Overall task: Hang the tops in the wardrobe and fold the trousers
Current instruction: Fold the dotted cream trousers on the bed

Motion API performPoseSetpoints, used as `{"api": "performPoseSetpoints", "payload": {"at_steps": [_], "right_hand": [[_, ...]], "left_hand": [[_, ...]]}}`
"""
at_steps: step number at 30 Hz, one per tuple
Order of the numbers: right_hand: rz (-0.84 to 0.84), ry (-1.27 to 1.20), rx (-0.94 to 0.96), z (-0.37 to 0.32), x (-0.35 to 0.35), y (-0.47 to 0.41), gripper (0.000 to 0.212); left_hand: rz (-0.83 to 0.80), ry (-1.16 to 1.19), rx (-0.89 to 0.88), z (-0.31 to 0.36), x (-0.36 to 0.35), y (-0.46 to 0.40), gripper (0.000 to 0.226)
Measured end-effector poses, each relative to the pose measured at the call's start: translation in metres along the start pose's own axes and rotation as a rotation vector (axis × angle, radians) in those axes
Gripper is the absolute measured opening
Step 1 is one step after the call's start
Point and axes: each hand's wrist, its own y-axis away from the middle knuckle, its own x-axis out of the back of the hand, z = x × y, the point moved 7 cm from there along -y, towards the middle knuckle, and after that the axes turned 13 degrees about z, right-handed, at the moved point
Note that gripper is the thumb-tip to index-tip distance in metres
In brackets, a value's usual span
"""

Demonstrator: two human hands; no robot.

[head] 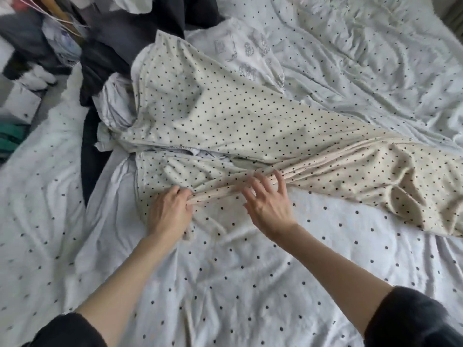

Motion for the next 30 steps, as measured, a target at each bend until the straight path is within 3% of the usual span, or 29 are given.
{"api": "performPoseSetpoints", "payload": {"at_steps": [6,10,17,23,25,28,30], "right_hand": [[0.033,-0.050,0.012,-0.023,-0.002,-0.076,0.023],[0.044,-0.199,-0.129,-0.016,0.004,-0.132,0.012],[0.090,-0.367,-0.341,0.037,0.016,-0.221,0.016],[0.099,-0.405,-0.502,0.073,-0.005,-0.272,0.011],[0.076,-0.338,-0.526,0.078,-0.020,-0.282,0.020],[0.115,-0.246,-0.472,0.068,-0.027,-0.283,0.029],[0.222,-0.210,-0.338,0.048,-0.023,-0.279,0.031]], "left_hand": [[0.077,-0.011,-0.058,-0.016,0.076,-0.068,0.018],[0.143,-0.013,-0.109,-0.014,0.118,-0.119,0.016],[0.342,0.141,-0.141,-0.010,0.166,-0.222,0.024],[0.361,0.258,-0.103,-0.009,0.148,-0.303,0.018],[0.341,0.276,-0.054,-0.015,0.130,-0.318,0.017],[0.326,0.246,0.014,-0.023,0.105,-0.325,0.022],[0.353,0.215,0.044,-0.026,0.099,-0.330,0.026]]}}
